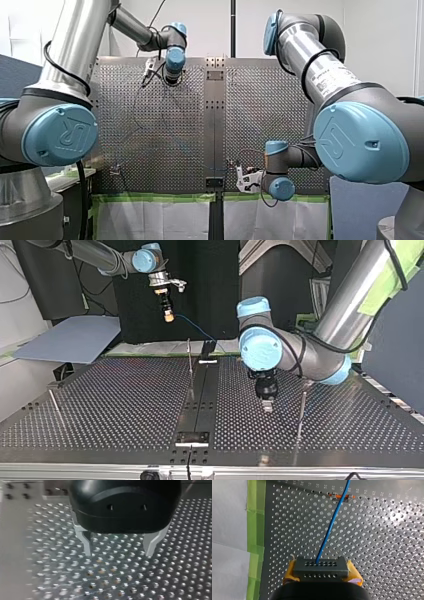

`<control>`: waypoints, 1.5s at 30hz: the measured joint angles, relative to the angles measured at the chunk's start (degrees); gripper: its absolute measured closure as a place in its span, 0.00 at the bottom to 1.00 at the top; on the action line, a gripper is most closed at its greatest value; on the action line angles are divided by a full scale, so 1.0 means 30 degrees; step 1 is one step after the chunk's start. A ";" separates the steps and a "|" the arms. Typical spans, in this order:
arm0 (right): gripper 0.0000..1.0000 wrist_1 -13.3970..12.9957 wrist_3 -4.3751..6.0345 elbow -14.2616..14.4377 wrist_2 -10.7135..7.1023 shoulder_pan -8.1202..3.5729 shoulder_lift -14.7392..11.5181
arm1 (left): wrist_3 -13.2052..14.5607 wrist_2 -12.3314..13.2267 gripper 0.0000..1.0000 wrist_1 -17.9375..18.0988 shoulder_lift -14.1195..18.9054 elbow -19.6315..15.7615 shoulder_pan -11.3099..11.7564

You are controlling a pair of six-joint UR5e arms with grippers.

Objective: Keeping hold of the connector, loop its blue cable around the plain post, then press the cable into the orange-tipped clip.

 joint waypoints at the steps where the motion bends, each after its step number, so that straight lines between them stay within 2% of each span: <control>1: 1.00 0.0000 0.0000 0.0003 0.0000 0.0000 0.0000 | 0.0032 -0.0097 0.00 0.0105 -0.0129 0.0002 0.0022; 9: 1.00 -0.0007 -0.0001 -0.0005 0.0006 0.0012 -0.0006 | 0.0501 -0.0634 0.00 0.0434 -0.0505 0.0004 0.0204; 16: 1.00 0.0026 -0.0010 -0.0011 0.0015 0.0005 -0.0009 | 0.1415 -0.1418 0.00 0.0445 -0.1281 0.0004 0.0165; 25: 1.00 0.0069 -0.0027 -0.0010 0.0028 0.0010 -0.0011 | 0.1863 -0.2105 0.00 0.0499 -0.1793 -0.0042 0.0178; 32: 1.00 0.0061 0.0005 -0.0007 0.0028 0.0040 -0.0006 | 0.2018 -0.2320 0.00 0.0542 -0.2881 -0.0080 0.0184; 45: 1.00 0.0022 0.0029 -0.0003 0.0028 0.0041 0.0000 | 0.1824 -0.2101 0.00 0.0956 -0.3722 -0.0340 0.0650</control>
